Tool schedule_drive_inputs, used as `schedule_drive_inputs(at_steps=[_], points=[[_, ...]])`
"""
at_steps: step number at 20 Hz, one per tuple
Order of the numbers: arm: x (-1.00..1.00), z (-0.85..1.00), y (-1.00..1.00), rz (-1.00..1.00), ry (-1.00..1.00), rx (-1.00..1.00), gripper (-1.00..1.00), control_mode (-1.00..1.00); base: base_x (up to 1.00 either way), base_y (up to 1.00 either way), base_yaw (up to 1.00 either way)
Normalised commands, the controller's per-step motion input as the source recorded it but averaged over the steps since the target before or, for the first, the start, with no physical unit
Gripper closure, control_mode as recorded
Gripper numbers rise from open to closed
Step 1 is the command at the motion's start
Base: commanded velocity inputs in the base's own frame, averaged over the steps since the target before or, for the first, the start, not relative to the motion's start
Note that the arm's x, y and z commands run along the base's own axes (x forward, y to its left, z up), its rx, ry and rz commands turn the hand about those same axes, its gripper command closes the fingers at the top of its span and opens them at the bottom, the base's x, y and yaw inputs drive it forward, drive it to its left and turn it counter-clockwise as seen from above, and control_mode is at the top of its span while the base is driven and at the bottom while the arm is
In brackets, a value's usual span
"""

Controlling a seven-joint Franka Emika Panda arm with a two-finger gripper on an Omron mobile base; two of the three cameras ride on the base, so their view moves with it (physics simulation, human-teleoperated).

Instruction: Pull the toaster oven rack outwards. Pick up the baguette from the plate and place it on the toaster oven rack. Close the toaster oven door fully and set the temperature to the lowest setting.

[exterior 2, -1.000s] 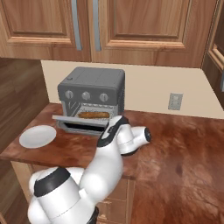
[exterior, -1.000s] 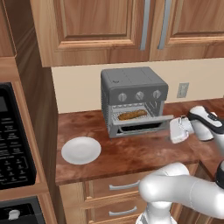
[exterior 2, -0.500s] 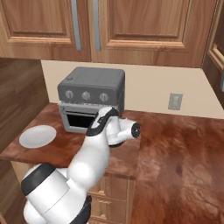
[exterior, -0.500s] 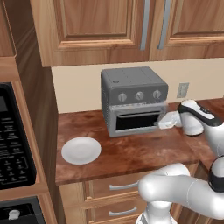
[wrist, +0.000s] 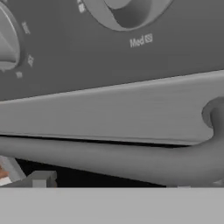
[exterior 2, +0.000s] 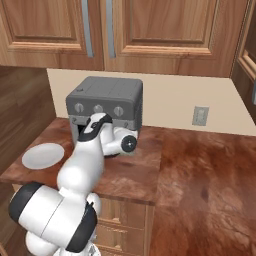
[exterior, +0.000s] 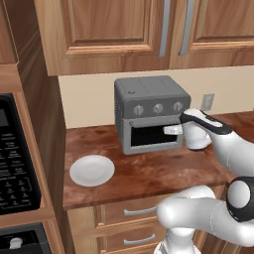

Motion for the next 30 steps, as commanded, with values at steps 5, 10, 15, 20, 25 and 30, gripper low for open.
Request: schedule_drive_inputs(at_steps=[5, 10, 15, 20, 25, 30], points=[[0.09, 0.00, 0.00, -0.01, 0.02, 0.00, -1.00, -1.00, 0.00, 0.00, 0.00], [-0.26, 0.25, 0.00, -0.02, 0.00, 0.00, -1.00, -1.00, 0.00, 0.00, 0.00], [-0.88, 0.52, 0.00, -0.06, 0.00, 0.00, -1.00, -1.00, 0.00, 0.00, 0.00], [-0.64, 0.92, 0.00, -0.18, 0.06, 0.00, -1.00, -1.00, 0.00, 0.00, 0.00], [-0.59, 1.00, -0.04, -0.15, 0.15, 0.00, -1.00, -1.00, 0.00, 0.00, 0.00], [-0.43, 0.70, -0.10, -0.09, 0.38, -0.01, -1.00, -1.00, 0.00, 0.00, 0.00]])
